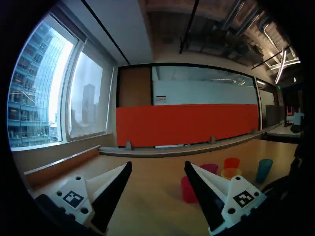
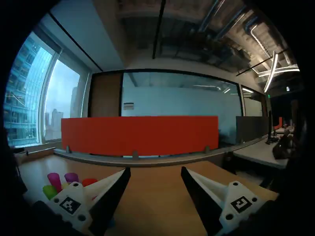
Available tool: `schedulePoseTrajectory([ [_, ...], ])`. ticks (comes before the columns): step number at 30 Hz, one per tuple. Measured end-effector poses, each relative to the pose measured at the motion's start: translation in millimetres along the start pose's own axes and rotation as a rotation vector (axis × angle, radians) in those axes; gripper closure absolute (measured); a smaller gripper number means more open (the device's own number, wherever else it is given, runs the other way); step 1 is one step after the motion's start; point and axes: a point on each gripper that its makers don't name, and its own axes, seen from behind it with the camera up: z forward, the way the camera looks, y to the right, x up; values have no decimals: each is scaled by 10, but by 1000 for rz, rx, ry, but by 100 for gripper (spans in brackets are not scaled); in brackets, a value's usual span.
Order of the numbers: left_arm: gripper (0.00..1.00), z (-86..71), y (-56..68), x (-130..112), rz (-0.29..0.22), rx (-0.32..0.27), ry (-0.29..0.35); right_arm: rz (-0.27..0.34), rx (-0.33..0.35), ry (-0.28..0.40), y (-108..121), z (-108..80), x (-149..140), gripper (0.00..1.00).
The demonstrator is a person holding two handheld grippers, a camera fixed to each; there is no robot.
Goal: Pour water
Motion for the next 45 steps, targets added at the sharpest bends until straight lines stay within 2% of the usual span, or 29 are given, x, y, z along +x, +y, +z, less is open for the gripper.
schedulePoseTrajectory([
  [5, 1, -11, 1, -146, -4, 9, -10, -1, 2, 1, -42, -15, 13, 1],
  [20, 1, 45, 65, -297, -29, 15, -8, -21, 10, -7, -147, 4, 56, 1],
  [45, 1, 117, 118, -480, -29, 3, -29, -30, -4, -2, -66, -27, 85, 1],
])
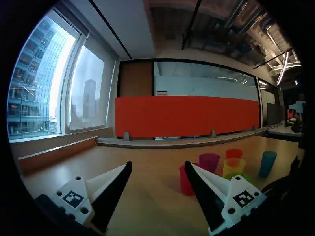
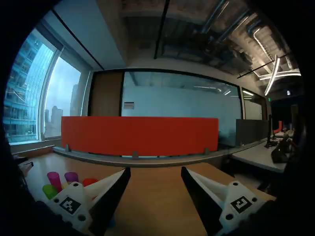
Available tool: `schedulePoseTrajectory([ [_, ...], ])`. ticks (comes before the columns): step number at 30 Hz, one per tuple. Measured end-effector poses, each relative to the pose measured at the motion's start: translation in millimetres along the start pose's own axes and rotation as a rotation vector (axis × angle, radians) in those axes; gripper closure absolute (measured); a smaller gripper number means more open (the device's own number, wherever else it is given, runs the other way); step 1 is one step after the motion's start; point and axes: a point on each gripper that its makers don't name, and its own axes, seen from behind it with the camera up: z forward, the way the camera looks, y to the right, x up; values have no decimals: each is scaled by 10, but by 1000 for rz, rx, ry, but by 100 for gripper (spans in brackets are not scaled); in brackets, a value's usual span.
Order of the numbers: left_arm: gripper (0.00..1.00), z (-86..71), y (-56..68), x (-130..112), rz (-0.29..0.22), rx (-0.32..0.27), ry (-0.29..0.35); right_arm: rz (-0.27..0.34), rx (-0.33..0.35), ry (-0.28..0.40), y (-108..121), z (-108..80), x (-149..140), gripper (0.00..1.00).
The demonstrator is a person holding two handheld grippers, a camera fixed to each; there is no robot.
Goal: Pour water
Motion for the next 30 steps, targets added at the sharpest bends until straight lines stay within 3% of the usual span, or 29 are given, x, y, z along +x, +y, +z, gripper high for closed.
schedulePoseTrajectory([
  [30, 1, 8, 8, -70, 1, -5, -33, 1, 24, 12, -40, -31, 4, 1],
])
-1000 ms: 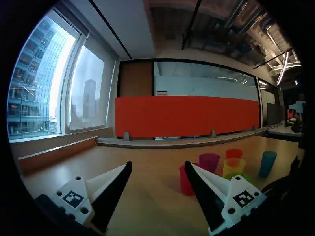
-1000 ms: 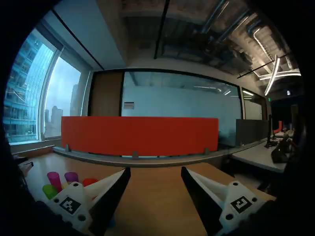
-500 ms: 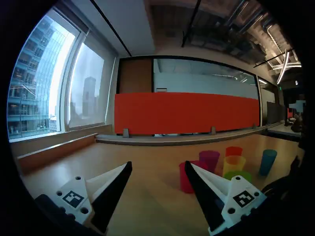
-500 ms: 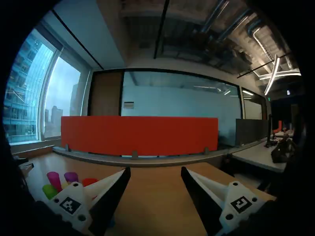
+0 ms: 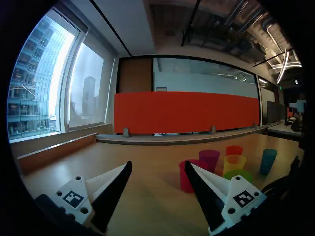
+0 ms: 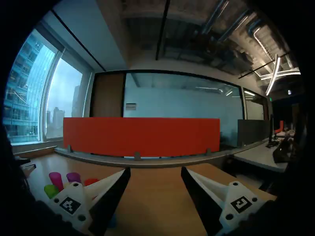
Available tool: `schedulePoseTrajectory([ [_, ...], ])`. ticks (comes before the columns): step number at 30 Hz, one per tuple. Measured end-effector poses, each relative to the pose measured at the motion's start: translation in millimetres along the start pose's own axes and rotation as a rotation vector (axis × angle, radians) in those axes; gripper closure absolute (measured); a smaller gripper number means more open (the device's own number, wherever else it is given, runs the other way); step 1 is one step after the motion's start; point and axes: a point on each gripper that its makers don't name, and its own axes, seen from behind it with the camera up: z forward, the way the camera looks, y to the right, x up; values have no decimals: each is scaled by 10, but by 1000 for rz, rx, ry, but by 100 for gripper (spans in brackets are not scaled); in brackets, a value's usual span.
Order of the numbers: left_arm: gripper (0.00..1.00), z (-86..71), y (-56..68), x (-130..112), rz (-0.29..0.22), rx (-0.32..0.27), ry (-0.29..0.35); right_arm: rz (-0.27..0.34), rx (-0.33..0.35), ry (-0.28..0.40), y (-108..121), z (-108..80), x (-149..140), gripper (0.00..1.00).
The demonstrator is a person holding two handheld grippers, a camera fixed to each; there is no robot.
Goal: Pour water
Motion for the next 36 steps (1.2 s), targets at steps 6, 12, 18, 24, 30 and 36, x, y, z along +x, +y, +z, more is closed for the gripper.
schedulePoseTrajectory([
  [6, 1, 0, -3, 1, 0, 0, 0, -13, 8, 2, 1, 12, -46, 1],
  [12, 1, -4, -6, -3, 0, 0, 0, -6, 24, -5, 8, 58, -172, 1],
  [18, 1, -9, -7, -2, 0, 0, 0, -4, 40, -11, 3, 149, -313, 1],
  [24, 1, -1, -9, 1, 0, 0, 0, 7, 46, 2, -32, 243, -387, 1],
  [30, 1, 1, -8, 6, 1, 0, 0, 18, 50, 6, -71, 304, -497, 1],
  [36, 1, 3, -6, 6, 1, 0, 0, 24, 43, -8, -56, 337, -660, 1],
])
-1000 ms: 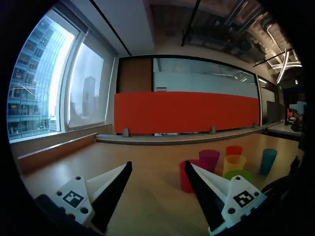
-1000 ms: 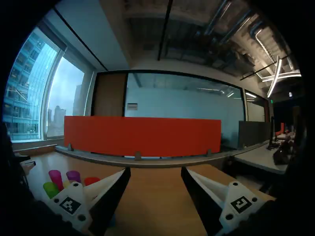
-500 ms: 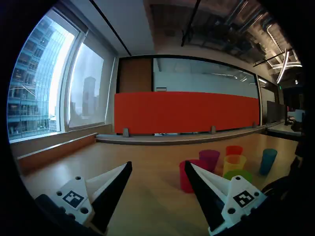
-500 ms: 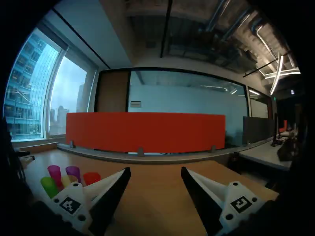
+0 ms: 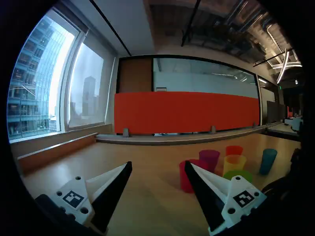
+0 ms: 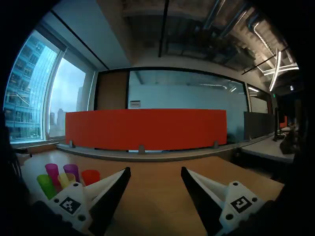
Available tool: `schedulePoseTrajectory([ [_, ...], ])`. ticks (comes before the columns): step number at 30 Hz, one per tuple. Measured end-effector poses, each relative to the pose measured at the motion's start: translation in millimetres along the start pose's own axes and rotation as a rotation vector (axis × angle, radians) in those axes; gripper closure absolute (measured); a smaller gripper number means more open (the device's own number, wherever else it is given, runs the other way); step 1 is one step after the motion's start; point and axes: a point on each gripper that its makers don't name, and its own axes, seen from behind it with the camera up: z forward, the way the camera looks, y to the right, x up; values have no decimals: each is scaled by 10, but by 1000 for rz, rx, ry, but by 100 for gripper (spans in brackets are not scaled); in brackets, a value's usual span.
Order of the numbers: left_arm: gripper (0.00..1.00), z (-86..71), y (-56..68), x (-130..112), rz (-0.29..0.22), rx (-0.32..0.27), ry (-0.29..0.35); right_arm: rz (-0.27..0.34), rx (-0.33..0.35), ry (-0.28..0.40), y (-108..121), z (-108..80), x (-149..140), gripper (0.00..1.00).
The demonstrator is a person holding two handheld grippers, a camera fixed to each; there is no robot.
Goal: Pour water
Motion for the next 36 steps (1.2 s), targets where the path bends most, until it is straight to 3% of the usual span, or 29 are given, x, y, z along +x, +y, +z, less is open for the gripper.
schedulePoseTrajectory([
  [36, 1, 5, -11, -2, 0, 0, 0, 23, -6, -28, 145, 34, -403, 1],
])
